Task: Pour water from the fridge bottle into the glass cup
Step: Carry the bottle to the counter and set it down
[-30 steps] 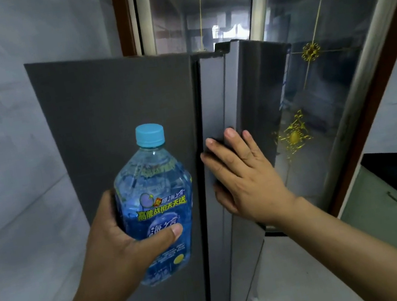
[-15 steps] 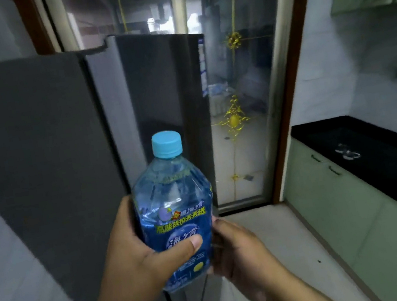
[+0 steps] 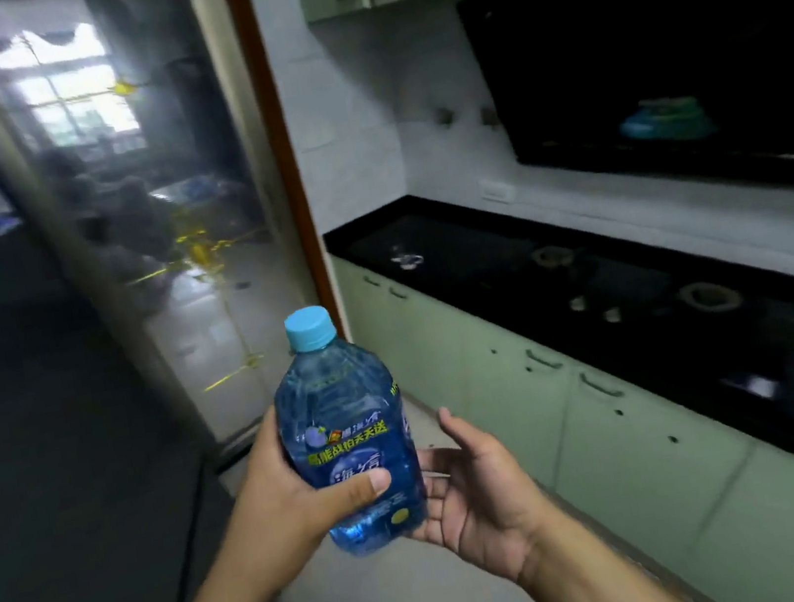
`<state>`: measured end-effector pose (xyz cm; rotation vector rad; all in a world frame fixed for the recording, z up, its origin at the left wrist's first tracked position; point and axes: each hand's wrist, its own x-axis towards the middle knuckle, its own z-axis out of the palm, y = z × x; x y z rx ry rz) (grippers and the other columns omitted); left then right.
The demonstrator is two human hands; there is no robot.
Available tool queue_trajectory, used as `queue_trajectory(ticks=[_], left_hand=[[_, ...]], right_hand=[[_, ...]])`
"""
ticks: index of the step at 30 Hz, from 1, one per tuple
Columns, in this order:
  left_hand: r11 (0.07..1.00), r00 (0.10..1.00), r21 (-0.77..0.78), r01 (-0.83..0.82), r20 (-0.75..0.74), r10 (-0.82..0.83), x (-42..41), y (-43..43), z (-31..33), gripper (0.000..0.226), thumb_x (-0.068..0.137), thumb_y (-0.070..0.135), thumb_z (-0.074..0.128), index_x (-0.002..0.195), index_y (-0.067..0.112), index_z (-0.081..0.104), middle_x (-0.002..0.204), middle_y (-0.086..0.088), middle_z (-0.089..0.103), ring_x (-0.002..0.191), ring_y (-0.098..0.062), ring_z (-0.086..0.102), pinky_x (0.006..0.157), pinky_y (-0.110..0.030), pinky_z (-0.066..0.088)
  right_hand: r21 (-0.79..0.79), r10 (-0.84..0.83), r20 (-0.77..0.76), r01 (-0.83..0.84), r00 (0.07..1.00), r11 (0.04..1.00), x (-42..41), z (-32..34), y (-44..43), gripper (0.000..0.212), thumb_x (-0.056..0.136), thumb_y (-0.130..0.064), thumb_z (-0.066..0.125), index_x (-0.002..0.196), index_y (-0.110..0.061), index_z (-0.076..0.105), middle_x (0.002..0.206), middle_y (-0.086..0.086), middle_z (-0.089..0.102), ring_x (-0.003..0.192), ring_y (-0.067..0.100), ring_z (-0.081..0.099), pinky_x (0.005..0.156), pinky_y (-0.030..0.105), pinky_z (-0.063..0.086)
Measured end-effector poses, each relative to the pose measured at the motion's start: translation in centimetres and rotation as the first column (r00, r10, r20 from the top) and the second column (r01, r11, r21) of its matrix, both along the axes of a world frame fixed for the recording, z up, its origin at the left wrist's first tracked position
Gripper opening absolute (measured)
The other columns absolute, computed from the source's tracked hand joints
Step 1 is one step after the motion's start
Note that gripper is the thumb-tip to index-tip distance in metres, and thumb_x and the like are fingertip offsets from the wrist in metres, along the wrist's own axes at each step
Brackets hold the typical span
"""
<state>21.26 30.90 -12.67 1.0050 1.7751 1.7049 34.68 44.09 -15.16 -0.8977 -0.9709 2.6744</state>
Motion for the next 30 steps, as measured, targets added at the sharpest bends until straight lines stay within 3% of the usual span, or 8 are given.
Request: queue_trajectory(ticks=[6,10,15,19,30], left_hand=[[0.974,0.975,-0.07,0.216,0.06,-0.212,8.4,11.9,-2.0,0.102,0.039,0.033,0.101,0.128,0.013,0.054,0.114,-0.01,0.075,0.099,-0.028,0.076,0.077,-0.035,0.062],[0.923,0.929,-0.111,0.369,0.055,-0.365,12.1,18.5,-3.6,0.095,0.049,0.021,0.098,0.131,0.018,0.052,0.12,-0.009,0.073,0.106,-0.029,0.074,0.087,-0.045,0.061],[0.822,0.835,-0.151,0.549,0.047,-0.549,15.5,26.7,-5.4,0.092,0.052,0.022,0.099,0.131,0.023,0.052,0.12,-0.006,0.073,0.107,-0.026,0.073,0.092,-0.052,0.059],[0.721,0.737,-0.164,0.673,0.066,-0.673,18.3,33.5,-6.6,0.086,0.052,0.02,0.097,0.126,0.027,0.053,0.116,-0.003,0.074,0.103,-0.023,0.075,0.089,-0.051,0.06],[0.372,0.389,-0.236,0.898,0.026,-0.921,29.1,48.6,-7.7,0.084,0.048,0.032,0.098,0.119,0.033,0.054,0.11,0.003,0.075,0.097,-0.016,0.076,0.087,-0.047,0.061]], right_hand=[[-0.04,-0.233,0.06,0.235,0.971,0.971,10.7,-2.4,8.5,0.074,0.093,-0.056,0.051,0.129,0.008,0.057,0.092,0.025,0.07,0.076,0.033,0.071,0.082,0.046,0.058],[-0.07,-0.366,0.088,0.372,0.927,0.926,15.6,-4.0,12.7,0.072,0.093,-0.056,0.05,0.125,0.007,0.059,0.095,0.023,0.071,0.079,0.032,0.072,0.085,0.047,0.057],[-0.082,-0.543,0.145,0.557,0.827,0.827,19.8,-5.9,17.7,0.071,0.093,-0.057,0.051,0.124,0.006,0.061,0.109,0.026,0.07,0.081,0.034,0.073,0.071,0.042,0.061],[-0.06,-0.672,0.175,0.689,0.72,0.723,22.8,-6.2,21.7,0.067,0.094,-0.055,0.05,0.12,0.005,0.064,0.107,0.026,0.071,0.077,0.033,0.073,0.066,0.04,0.06],[-0.03,-0.918,0.241,0.948,0.313,0.316,32.4,-7.6,28.4,0.066,0.092,-0.056,0.054,0.115,0.005,0.067,0.105,0.025,0.071,0.09,0.037,0.069,0.106,0.053,0.046]])
